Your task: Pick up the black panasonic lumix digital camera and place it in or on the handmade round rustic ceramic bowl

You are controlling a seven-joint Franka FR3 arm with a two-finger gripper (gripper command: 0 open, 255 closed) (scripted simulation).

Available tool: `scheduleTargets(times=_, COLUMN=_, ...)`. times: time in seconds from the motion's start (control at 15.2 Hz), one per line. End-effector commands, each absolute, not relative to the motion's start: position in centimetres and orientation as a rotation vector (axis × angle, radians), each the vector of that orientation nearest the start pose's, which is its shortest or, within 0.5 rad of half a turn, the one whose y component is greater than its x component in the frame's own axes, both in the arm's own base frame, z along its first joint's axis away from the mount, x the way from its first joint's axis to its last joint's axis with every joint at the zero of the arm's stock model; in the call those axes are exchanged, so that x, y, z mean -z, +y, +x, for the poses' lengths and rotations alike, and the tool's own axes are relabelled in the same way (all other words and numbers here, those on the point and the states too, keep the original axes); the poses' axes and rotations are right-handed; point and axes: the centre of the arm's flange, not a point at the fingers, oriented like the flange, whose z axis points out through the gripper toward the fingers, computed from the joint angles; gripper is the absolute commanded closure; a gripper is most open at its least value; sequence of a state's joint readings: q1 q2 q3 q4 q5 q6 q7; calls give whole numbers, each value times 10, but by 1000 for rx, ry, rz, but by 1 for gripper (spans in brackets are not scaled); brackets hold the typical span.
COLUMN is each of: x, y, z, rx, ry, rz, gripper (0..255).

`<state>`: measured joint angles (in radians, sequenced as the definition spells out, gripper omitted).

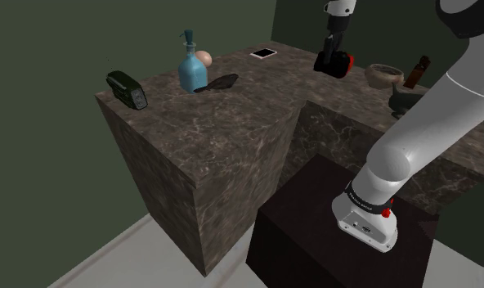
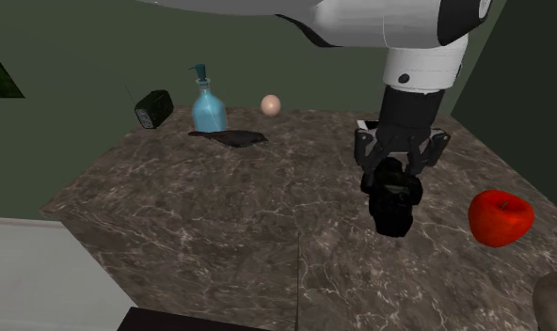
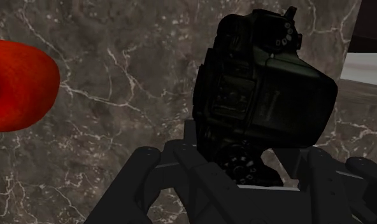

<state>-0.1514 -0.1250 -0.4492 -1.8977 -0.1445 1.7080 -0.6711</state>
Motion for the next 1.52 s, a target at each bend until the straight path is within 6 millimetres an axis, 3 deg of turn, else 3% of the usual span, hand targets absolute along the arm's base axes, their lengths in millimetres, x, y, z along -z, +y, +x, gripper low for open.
scheduleTargets(times=0.0, x=-553, y=-313, z=415, rx=-179, ry=-160, rz=-3158, gripper=255)
scheduleTargets(times=1.12, x=-640, y=-313, z=415, rx=-179, ry=-160, rz=-3158, gripper=255)
scheduleTargets(times=1.45, x=-643, y=-368, z=378, rx=-179, ry=-160, rz=-3158, gripper=255)
